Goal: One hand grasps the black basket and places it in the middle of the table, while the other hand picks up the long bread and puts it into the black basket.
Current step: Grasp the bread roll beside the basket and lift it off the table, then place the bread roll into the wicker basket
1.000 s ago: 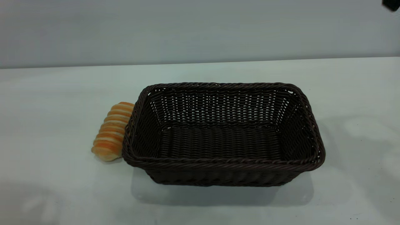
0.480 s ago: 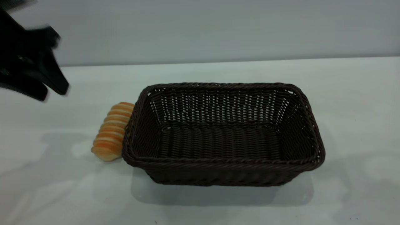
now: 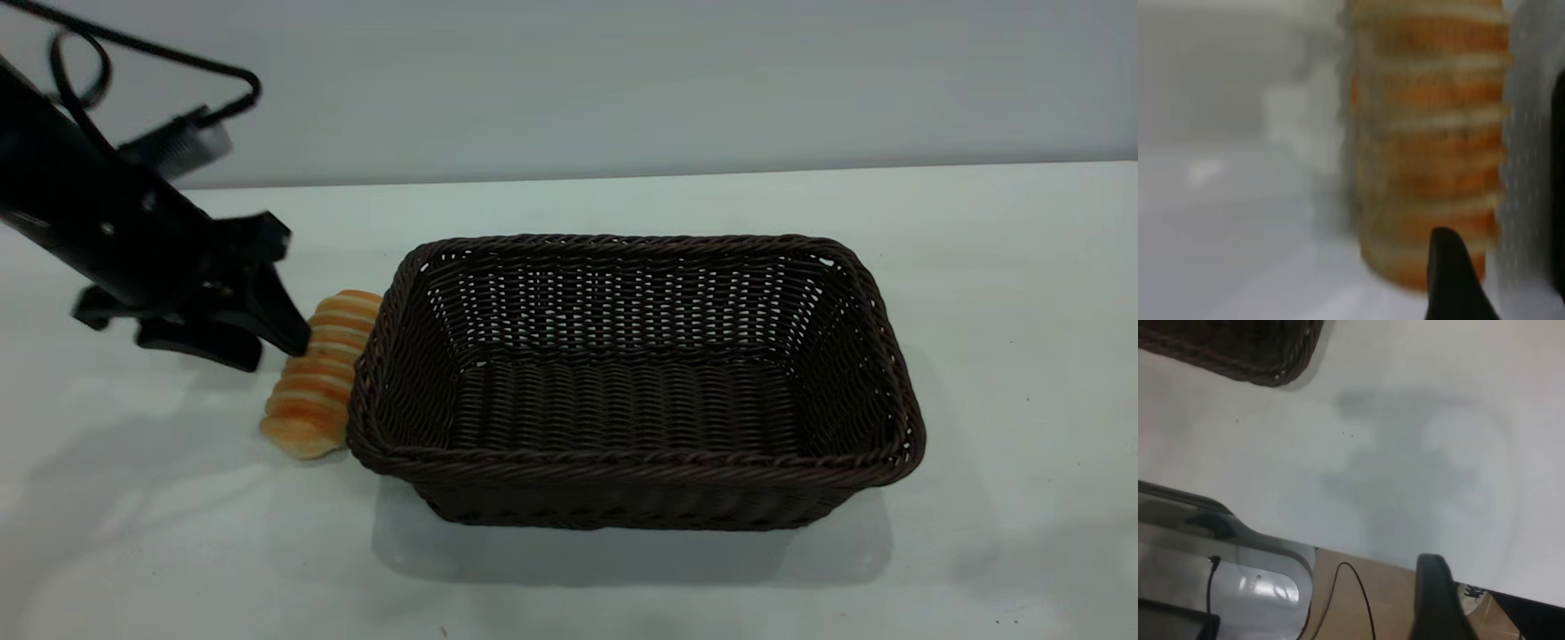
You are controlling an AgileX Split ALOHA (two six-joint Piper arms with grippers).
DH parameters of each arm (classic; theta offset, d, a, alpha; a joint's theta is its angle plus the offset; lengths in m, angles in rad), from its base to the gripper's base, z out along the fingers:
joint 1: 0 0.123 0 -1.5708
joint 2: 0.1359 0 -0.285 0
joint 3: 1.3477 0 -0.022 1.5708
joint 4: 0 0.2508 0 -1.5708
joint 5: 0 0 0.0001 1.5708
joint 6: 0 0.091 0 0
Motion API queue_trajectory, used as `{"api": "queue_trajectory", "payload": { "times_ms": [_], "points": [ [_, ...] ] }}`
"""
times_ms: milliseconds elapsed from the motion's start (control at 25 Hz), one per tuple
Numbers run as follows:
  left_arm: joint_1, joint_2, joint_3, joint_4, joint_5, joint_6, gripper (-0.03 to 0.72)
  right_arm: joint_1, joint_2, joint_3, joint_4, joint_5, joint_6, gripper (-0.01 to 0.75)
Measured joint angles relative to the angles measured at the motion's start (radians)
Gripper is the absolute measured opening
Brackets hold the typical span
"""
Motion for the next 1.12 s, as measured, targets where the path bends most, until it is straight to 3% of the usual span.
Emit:
{"api": "queue_trajectory", "payload": {
  "times_ms": [160, 400, 480, 600, 680, 1120],
  "points": [
    [0.0, 0.082, -0.016, -0.134, -0.02, 0.152, 0.414, 0.0, -0.028, 0.003, 0.0, 0.001, 0.016, 0.475],
    [0.001, 0.14, -0.023, -0.219, -0.035, 0.193, 0.379, 0.0, -0.039, 0.005, 0.002, 0.002, 0.024, 0.475],
    [0.002, 0.141, -0.023, -0.223, -0.032, 0.193, 0.309, 0.0, -0.039, 0.005, 0.002, 0.002, 0.028, 0.475],
    [0.005, 0.141, -0.023, -0.223, -0.03, 0.189, 0.113, 0.0, -0.039, 0.005, 0.002, 0.002, 0.04, 0.475],
    [0.005, 0.134, -0.023, -0.222, -0.028, 0.184, 0.061, 0.0, -0.039, 0.005, 0.002, 0.002, 0.042, 0.475],
    [0.005, -0.103, -0.052, -0.213, 0.049, 0.179, 0.043, 0.0, -0.043, 0.005, 0.003, 0.003, 0.046, 0.475]
  ]
}}
